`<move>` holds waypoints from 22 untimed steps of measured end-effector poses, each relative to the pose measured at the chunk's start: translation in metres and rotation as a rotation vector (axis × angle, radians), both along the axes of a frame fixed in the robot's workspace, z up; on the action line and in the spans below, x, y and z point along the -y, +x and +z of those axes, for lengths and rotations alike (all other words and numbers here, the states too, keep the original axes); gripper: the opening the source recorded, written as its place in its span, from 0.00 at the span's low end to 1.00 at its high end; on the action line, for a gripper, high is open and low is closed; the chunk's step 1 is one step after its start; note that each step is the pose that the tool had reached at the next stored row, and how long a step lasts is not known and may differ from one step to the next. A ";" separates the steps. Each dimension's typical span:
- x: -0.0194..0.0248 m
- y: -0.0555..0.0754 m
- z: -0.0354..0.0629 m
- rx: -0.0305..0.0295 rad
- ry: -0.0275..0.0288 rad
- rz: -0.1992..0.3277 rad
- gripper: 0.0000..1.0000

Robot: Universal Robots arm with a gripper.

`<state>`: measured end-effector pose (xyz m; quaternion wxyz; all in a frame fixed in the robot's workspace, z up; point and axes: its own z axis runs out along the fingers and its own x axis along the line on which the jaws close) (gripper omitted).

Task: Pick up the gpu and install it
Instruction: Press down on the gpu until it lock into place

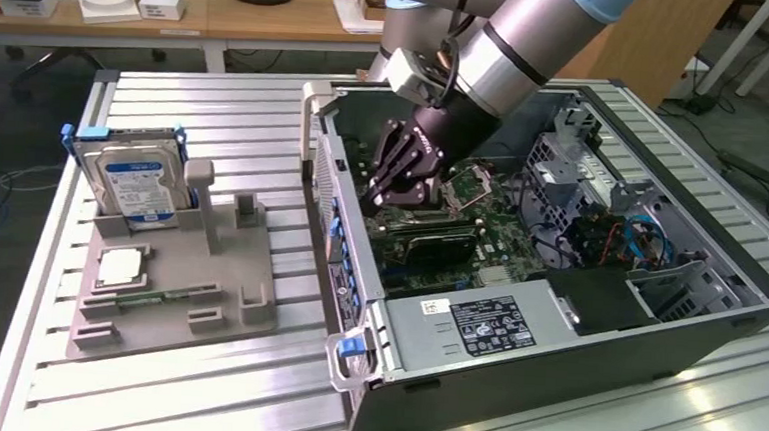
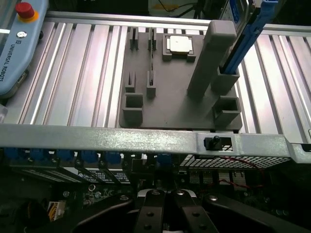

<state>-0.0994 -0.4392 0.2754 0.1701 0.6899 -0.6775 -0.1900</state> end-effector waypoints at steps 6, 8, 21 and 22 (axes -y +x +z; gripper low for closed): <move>0.0028 0.000 -0.0005 -0.0008 0.0000 0.000 0.10; 0.0039 0.000 -0.0005 -0.0011 0.0000 0.000 0.10; 0.0070 0.000 -0.0008 -0.0033 -0.0001 0.000 0.10; 0.0068 0.001 -0.0011 -0.0039 0.0001 0.000 0.10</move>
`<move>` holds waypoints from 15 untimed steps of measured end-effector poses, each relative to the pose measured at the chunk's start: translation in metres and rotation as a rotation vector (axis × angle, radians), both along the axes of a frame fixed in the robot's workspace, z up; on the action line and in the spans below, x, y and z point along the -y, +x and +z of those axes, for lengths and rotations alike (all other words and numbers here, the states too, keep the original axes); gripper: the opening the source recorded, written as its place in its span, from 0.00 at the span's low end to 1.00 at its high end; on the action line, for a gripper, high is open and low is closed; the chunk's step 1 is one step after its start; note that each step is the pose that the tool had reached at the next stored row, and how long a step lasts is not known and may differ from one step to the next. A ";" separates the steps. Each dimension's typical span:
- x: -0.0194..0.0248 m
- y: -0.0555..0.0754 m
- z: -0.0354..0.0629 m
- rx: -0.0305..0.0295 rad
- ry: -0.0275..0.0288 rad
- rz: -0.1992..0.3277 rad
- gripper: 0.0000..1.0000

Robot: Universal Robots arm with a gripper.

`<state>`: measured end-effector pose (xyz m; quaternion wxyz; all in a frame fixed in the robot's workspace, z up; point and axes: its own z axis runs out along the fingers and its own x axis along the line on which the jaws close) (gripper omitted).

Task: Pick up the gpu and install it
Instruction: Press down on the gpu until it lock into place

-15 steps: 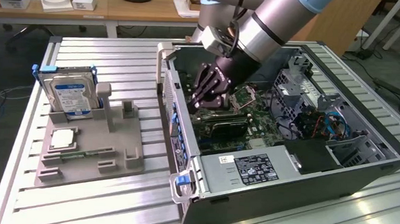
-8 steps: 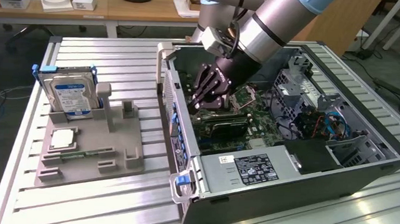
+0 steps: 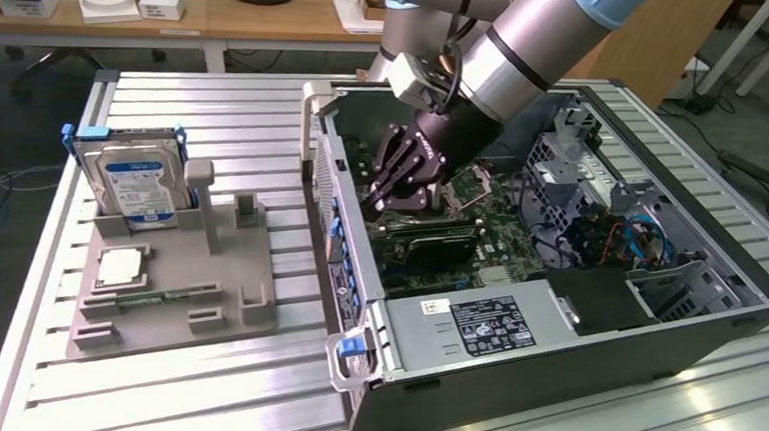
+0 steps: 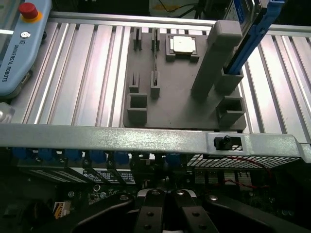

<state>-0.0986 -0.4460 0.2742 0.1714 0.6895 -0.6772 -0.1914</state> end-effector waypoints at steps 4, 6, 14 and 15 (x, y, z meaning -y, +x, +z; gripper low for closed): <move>0.0000 0.001 -0.0004 -0.0008 -0.0003 0.000 0.10; 0.0000 0.002 -0.0006 -0.0022 0.0000 0.000 0.10; 0.0000 0.006 -0.0006 -0.0410 0.0000 0.000 0.10; 0.0001 0.006 -0.0007 -0.0471 0.0001 0.000 0.10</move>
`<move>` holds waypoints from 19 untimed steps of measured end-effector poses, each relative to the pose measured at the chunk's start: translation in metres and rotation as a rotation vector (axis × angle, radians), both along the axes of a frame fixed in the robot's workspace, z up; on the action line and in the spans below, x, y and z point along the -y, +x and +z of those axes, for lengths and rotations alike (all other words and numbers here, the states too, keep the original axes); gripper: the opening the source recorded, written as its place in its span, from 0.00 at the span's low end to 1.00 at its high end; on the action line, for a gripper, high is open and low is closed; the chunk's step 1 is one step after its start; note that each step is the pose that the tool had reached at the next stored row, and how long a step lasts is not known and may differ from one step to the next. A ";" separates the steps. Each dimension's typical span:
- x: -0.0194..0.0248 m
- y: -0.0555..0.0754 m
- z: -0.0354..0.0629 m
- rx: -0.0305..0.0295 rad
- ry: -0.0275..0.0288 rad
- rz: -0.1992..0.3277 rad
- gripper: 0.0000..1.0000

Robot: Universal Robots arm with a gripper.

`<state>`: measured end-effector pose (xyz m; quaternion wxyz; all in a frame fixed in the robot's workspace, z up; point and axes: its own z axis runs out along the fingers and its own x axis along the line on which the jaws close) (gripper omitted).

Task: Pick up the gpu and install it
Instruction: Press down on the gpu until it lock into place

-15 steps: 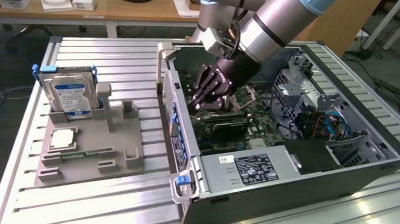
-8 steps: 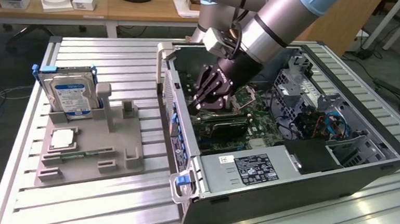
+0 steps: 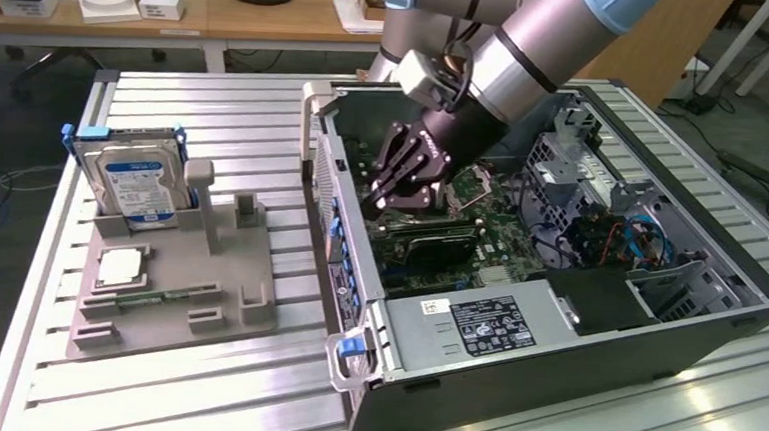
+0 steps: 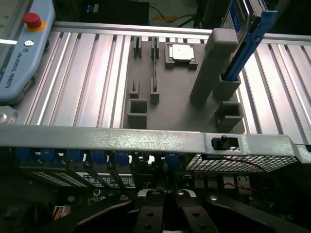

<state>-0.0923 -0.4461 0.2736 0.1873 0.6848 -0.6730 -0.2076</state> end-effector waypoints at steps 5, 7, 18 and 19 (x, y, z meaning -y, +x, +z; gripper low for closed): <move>0.0050 0.004 -0.0025 -0.0178 0.0001 0.000 0.10; 0.0052 0.004 -0.0033 -0.0241 0.0001 0.000 0.10; 0.0056 0.007 -0.0090 -0.0546 0.0004 0.000 0.10; 0.0057 0.007 -0.0096 -0.0552 0.0005 0.000 0.10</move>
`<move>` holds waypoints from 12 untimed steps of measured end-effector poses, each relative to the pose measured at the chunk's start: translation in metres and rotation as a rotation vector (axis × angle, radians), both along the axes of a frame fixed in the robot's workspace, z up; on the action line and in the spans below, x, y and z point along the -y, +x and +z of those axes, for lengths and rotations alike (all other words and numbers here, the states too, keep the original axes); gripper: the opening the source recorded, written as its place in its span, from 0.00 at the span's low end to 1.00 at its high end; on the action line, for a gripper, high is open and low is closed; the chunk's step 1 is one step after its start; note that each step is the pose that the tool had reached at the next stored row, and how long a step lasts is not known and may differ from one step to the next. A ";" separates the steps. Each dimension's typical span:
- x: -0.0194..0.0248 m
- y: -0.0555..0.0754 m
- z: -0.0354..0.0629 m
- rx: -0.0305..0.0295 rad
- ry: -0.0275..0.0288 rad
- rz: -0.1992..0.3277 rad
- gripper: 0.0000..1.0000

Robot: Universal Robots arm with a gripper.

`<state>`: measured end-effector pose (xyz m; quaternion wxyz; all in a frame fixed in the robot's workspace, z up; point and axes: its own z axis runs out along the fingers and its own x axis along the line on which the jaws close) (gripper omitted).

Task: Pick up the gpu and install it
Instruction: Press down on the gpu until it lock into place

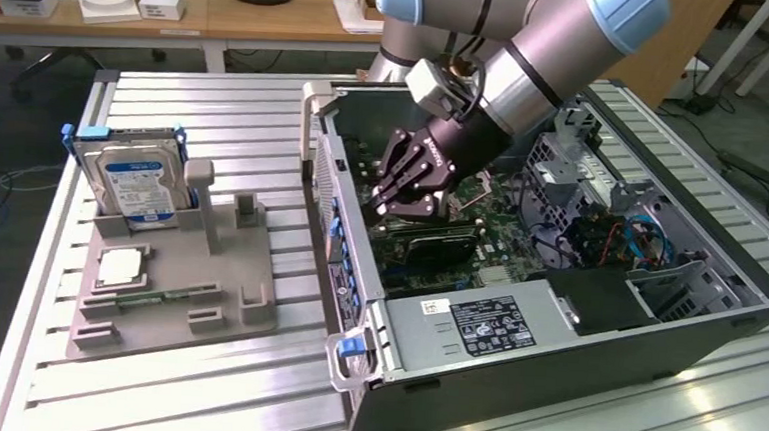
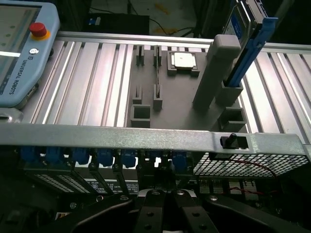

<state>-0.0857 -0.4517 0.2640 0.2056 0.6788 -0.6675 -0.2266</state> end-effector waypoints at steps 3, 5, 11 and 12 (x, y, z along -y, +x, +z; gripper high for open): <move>0.0001 0.000 -0.0017 -0.0025 -0.0007 0.000 0.10; 0.0001 0.000 -0.0028 -0.0027 -0.0003 0.000 0.10; -0.0001 0.004 -0.0053 -0.0031 0.0005 0.000 0.10; 0.0000 0.006 -0.0052 -0.0042 0.0001 0.000 0.10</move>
